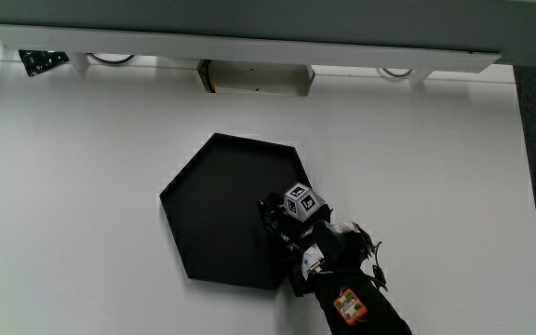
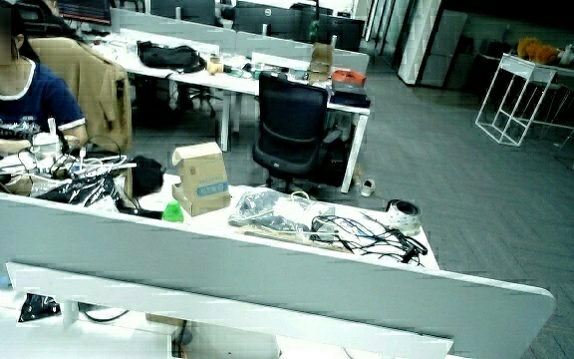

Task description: Place teacup into plate

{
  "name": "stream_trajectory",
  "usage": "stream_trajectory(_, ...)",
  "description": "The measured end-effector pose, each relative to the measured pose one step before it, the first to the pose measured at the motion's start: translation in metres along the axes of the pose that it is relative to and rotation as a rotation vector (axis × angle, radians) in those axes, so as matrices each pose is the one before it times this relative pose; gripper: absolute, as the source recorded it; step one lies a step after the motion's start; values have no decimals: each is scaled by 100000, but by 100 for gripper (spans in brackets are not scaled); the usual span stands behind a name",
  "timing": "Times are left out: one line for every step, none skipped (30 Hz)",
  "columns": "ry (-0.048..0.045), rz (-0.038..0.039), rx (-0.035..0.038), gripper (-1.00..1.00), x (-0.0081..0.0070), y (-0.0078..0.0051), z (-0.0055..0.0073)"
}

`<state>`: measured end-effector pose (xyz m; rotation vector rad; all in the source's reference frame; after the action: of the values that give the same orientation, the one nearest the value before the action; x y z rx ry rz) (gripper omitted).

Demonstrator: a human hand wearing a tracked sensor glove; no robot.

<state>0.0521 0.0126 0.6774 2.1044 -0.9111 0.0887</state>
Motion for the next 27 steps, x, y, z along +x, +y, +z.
stream_trajectory(-1903,-1874,-420,0,-183,247,-133)
stream_trajectory(204,-1026,-3720,0,173,704,-742)
stream_trajectory(1393,2244,-834,0,-374,-122,181)
stream_trajectory(-208,979,-1054,0,-282,80,-180)
stream_trajectory(-1036,-418,-1052,0,-236,55,-232)
stream_trajectory(-1431,319,-1443,0,-235,49,-229)
stream_trajectory(-1782,-1744,-1244,0,-26,139,-354)
stream_trajectory(342,-758,-2588,0,166,346,-578)
stream_trajectory(4034,-1573,-8311,0,89,150,-226)
stream_trajectory(-2291,1604,5545,0,39,229,-280)
stream_trajectory(-979,-815,-200,0,-37,77,-98)
stream_trajectory(-347,346,53,0,-153,-234,160)
stream_trajectory(-384,-313,-1270,0,152,319,-402)
stream_trajectory(780,446,-1500,0,-25,-112,-18)
stream_trajectory(-309,-535,827,0,91,174,-217)
stream_trajectory(570,1285,-921,0,-117,-80,47)
stream_trajectory(480,-66,52,0,-57,94,-56)
stream_trajectory(-815,-476,1010,0,-122,1,70)
stream_trajectory(-734,277,-1362,0,-57,150,-35)
stream_trajectory(-85,591,-625,0,-59,15,112)
stream_trajectory(-615,-797,462,0,-46,-161,262)
stream_trajectory(-5,-191,722,0,18,-18,107)
stream_trajectory(838,1231,-2141,0,96,324,-279)
stream_trajectory(-135,116,-1244,0,26,109,-87)
stream_trajectory(-631,-108,-190,0,-118,-209,195)
stream_trajectory(277,612,-33,0,23,72,-93)
stream_trajectory(220,-154,-1123,0,9,-40,-51)
